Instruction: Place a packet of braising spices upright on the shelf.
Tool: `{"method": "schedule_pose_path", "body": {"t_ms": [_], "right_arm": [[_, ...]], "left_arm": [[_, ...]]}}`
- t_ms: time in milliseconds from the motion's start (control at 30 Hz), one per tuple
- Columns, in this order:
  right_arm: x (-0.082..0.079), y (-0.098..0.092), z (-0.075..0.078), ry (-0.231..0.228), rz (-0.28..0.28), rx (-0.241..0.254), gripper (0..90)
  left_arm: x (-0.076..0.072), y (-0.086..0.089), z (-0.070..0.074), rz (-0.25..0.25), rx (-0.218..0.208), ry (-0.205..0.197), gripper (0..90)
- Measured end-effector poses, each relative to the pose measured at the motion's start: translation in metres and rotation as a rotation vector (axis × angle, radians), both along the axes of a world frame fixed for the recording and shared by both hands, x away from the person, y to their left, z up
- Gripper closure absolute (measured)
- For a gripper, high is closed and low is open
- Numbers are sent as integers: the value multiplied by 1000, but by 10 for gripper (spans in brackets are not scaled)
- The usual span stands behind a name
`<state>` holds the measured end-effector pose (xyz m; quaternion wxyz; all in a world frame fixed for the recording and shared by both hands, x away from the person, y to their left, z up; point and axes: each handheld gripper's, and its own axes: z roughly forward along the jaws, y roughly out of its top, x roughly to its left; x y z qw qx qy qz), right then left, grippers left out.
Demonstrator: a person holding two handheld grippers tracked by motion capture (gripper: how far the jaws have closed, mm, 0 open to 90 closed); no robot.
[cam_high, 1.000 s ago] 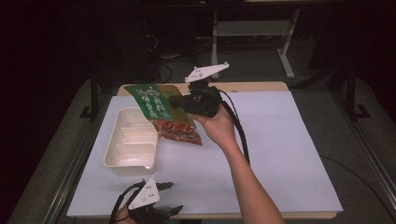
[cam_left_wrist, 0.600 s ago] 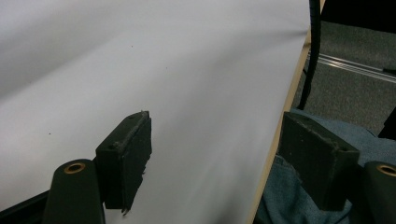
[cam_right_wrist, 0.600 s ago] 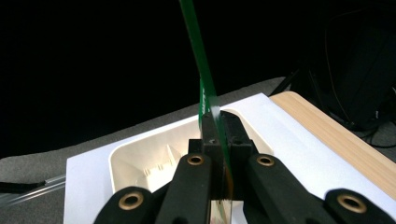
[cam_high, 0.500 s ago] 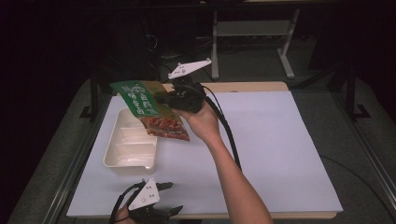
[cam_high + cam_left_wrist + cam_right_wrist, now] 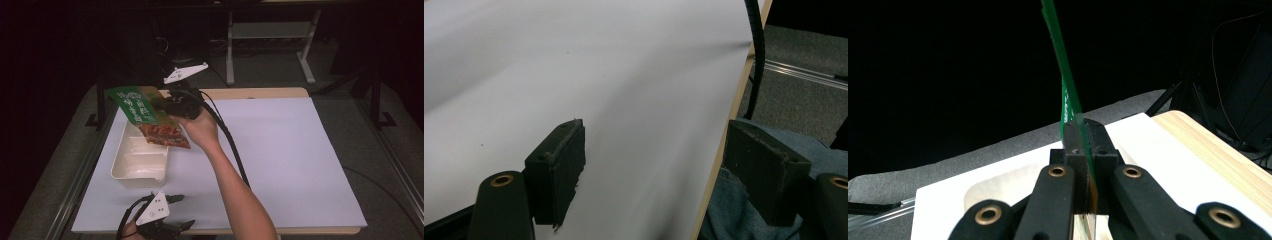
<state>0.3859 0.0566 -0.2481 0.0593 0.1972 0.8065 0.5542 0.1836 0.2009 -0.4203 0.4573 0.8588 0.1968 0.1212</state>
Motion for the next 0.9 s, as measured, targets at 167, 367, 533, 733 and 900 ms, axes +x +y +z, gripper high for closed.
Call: {"method": "schedule_pose_path", "body": {"t_ms": [167, 367, 533, 733, 900], "right_arm": [[5, 18, -5, 10, 13, 15, 898], [11, 36, -14, 19, 17, 22, 898], [16, 43, -20, 26, 15, 30, 898], [21, 55, -33, 37, 7, 27, 898], [23, 58, -42, 47, 7, 34, 898]], "left_arm": [[1, 1, -1, 4, -1, 3, 244], [3, 5, 0, 18, -13, 1, 242], [4, 7, 1, 24, -23, -1, 240], [5, 10, 2, 37, -14, -6, 240], [5, 9, 2, 34, -11, -5, 240]]}}
